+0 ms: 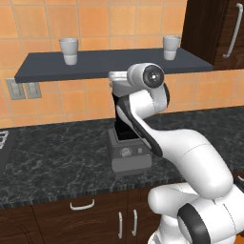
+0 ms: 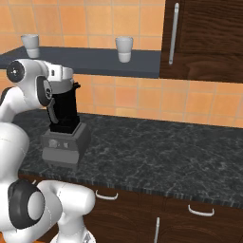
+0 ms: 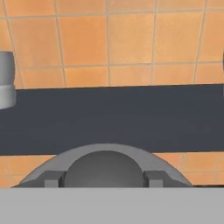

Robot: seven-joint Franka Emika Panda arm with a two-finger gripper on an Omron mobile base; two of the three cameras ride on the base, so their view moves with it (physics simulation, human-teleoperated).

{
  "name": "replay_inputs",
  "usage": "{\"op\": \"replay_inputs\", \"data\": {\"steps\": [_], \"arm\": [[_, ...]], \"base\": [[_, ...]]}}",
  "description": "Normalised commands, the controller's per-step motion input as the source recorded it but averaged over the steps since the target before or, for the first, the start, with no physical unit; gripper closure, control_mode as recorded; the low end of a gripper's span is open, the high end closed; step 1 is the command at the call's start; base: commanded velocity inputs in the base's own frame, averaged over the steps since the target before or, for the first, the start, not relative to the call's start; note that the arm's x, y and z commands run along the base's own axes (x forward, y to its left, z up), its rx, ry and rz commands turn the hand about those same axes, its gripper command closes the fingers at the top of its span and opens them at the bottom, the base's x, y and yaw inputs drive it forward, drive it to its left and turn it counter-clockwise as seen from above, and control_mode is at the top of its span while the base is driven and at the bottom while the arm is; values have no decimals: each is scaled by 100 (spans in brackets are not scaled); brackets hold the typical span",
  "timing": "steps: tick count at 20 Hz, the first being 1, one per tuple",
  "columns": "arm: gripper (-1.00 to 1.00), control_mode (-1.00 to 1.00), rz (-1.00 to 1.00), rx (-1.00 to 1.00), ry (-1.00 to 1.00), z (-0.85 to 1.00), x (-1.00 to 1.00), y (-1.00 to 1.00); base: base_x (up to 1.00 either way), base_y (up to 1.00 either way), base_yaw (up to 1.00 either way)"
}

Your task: Close the lid blender by securely placing the lid on top.

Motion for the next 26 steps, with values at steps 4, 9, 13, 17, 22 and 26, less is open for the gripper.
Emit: {"op": "replay_inputs", "data": {"steps": [4, 9, 13, 17, 22, 26], "arm": [[100, -100, 0, 0, 0, 28, 0, -8], [100, -100, -1, 0, 0, 38, 0, 0], [100, -100, -2, 0, 0, 26, -5, -10], [100, -100, -2, 0, 0, 21, -18, -12], [100, -100, 0, 0, 0, 11, -6, 1], [100, -100, 0, 0, 0, 0, 0, 3]], "base": [[0, 0, 0], [0, 0, 0], [0, 0, 0], [0, 0, 0], [0, 0, 0], [0, 0, 0]]}}
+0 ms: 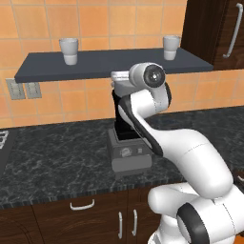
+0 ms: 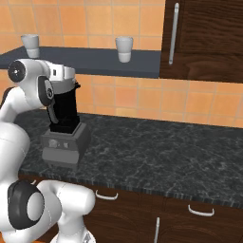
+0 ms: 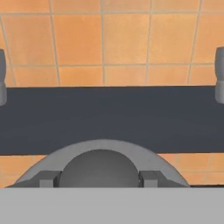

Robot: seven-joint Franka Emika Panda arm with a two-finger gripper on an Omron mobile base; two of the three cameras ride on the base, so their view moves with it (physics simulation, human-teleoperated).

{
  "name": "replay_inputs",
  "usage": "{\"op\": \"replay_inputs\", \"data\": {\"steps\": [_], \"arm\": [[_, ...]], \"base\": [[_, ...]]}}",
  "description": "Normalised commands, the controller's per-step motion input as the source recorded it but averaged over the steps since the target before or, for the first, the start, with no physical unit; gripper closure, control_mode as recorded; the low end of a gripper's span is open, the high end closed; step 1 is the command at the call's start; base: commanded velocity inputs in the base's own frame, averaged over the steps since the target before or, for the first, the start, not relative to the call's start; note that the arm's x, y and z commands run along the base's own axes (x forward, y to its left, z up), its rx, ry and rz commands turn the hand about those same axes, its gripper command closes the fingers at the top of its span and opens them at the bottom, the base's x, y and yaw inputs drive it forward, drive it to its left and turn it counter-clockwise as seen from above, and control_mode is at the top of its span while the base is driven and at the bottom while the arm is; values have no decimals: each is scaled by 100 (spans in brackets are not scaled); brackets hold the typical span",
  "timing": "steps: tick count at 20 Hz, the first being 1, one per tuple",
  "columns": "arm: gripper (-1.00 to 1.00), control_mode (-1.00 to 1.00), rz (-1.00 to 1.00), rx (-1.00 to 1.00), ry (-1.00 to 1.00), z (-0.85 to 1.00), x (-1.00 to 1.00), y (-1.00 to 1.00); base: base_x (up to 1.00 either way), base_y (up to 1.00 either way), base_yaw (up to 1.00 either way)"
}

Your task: Close the lid blender by securely placing the lid on top.

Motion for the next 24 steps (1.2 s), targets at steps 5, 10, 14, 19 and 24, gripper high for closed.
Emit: {"op": "replay_inputs", "data": {"steps": [5, 10, 14, 19, 24], "arm": [[100, -100, 0, 0, 7, 0, 0, 0], [100, -100, 0, 0, 9, 20, -10, 0], [100, -100, 0, 0, 10, 33, -17, 0], [100, -100, 0, 0, 6, 40, -14, 0], [100, -100, 0, 0, 5, 46, -18, 0]], "base": [[0, 0, 0], [0, 0, 0], [0, 0, 0], [0, 0, 0], [0, 0, 0]]}}
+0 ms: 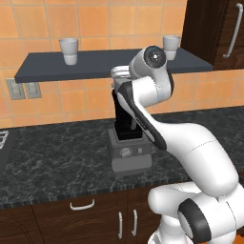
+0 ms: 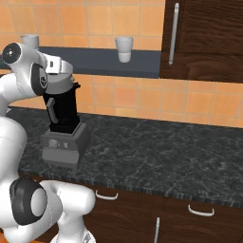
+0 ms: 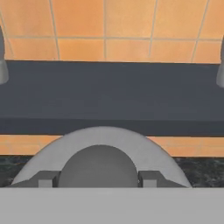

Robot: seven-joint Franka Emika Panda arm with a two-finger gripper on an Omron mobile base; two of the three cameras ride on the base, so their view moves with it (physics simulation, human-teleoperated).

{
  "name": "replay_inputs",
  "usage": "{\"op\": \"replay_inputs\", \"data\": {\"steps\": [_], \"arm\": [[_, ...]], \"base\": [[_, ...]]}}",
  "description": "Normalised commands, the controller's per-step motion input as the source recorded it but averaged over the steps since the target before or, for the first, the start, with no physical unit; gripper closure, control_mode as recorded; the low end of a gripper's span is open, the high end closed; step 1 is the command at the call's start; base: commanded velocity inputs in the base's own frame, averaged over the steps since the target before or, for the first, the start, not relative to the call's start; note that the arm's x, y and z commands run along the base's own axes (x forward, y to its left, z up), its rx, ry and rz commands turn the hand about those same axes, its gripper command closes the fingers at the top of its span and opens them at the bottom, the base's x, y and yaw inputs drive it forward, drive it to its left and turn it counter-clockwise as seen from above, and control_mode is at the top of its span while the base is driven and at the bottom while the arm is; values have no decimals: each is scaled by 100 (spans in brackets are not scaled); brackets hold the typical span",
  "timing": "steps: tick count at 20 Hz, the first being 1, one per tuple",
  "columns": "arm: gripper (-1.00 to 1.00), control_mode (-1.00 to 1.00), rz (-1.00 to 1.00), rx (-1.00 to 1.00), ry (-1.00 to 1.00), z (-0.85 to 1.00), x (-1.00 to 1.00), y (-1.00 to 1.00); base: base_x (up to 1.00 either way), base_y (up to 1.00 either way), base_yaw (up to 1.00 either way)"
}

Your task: Close the lid blender by securely placing the lid on top.

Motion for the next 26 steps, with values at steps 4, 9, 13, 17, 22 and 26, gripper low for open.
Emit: {"op": "replay_inputs", "data": {"steps": [4, 9, 13, 17, 22, 26], "arm": [[100, -100, 0, 0, 8, 37, -24, 0], [100, -100, 0, 0, 9, 6, -2, 0], [100, -100, 0, 0, 5, 0, 2, 0], [100, -100, 0, 0, 0, -4, 0, 0], [100, -100, 0, 0, 0, -29, 7, 0], [100, -100, 0, 0, 0, -31, 13, -3]], "base": [[0, 0, 0], [0, 0, 0], [0, 0, 0], [0, 0, 0], [0, 0, 0], [0, 0, 0]]}}
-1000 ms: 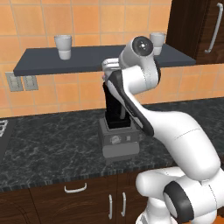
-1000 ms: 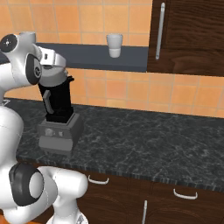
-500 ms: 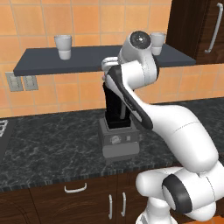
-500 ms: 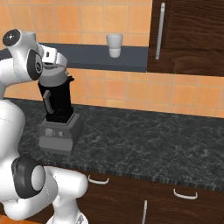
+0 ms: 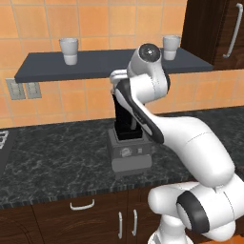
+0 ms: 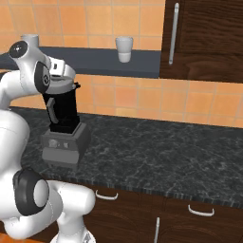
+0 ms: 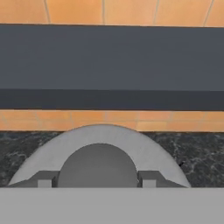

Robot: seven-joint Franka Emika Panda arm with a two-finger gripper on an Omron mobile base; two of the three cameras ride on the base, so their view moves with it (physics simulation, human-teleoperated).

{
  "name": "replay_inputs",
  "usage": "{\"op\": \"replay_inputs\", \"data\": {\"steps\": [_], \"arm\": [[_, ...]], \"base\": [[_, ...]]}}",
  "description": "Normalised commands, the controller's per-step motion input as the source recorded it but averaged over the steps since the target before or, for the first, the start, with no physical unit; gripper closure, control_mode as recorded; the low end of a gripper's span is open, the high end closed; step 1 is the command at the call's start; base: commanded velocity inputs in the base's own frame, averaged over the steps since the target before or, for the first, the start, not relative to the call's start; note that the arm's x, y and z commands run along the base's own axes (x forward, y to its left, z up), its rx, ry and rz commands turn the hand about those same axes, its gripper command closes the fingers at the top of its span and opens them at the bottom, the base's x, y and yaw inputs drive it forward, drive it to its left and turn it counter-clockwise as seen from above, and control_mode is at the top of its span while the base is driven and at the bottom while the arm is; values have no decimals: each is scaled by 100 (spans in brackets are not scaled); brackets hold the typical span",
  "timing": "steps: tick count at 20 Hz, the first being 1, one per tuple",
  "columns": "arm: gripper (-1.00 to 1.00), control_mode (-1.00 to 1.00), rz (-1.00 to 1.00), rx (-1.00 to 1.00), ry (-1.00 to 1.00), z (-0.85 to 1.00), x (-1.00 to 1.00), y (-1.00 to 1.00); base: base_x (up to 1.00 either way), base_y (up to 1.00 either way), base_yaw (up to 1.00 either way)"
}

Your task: Close the lid blender by securely placing the lid on top.

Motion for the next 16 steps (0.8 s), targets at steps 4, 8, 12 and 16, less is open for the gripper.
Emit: {"op": "replay_inputs", "data": {"steps": [4, 8, 12, 16], "arm": [[100, -100, 0, 0, 0, -27, 4, -3], [100, -100, 0, -1, 0, -37, 0, 0], [-100, -100, 0, -2, 0, -50, 0, 0], [-100, -100, 0, -1, 0, -22, 0, 0]], "base": [[0, 0, 0], [0, 0, 0], [0, 0, 0], [0, 0, 0]]}}
